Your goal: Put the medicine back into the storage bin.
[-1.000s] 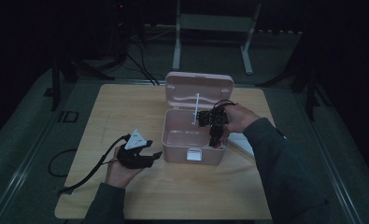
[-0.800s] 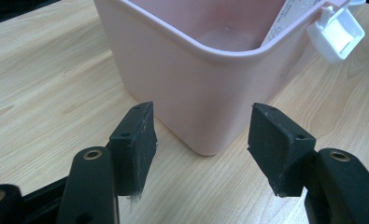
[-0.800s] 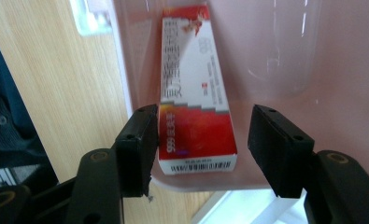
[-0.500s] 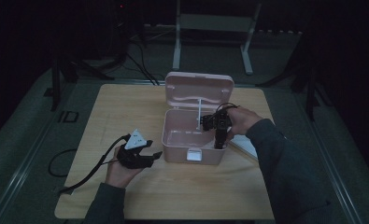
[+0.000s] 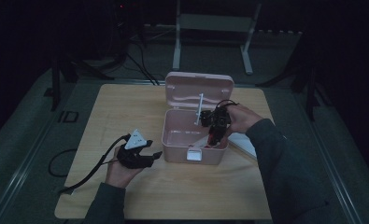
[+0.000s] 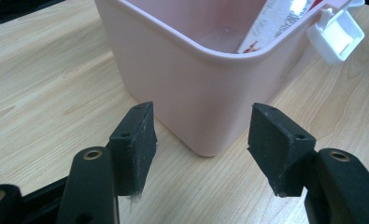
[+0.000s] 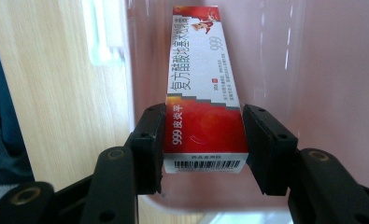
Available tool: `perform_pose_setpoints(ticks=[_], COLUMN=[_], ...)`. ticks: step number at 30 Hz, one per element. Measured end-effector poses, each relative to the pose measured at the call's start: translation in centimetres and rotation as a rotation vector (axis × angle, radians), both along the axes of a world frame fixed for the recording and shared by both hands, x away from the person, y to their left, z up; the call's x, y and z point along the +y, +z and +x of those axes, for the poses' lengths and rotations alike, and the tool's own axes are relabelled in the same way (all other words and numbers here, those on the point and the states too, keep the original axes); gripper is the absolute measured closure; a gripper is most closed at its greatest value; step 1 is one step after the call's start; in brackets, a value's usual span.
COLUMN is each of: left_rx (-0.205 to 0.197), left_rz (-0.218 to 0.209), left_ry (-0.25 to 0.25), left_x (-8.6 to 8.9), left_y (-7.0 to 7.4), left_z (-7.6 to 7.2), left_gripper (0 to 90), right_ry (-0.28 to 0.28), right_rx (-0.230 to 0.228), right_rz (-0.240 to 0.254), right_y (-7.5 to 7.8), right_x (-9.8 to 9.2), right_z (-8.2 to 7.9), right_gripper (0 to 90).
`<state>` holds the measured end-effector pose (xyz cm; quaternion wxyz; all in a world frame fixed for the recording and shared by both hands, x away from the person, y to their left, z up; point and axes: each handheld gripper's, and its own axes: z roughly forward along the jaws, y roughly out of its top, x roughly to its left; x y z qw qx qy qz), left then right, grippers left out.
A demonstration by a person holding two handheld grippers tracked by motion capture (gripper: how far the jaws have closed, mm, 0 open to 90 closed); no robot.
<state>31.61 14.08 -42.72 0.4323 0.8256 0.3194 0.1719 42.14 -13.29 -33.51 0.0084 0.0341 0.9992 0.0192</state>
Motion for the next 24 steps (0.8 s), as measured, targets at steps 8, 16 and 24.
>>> perform_pose_setpoints(ticks=[8, 16, 24], left_rx=[0.001, -0.003, -0.003], left_rz=[0.000, -0.006, -0.005], left_ry=[-0.001, 0.004, 0.002], left_x=[0.0, 0.1, 0.1], left_y=[0.0, 0.1, 0.1], left_z=[0.0, 0.0, 0.0], left_gripper=[41.1, 41.0, 41.0], right_ry=[0.029, 0.044, 0.014], right_rx=[0.002, 0.031, 0.053], right_rz=[0.040, -0.001, -0.033], right_y=[-0.8, -1.8, -1.8], right_x=[2.4, 3.4, 3.4], right_z=[0.0, 0.0, 0.2], right_gripper=[51.6, 51.0, 48.6])
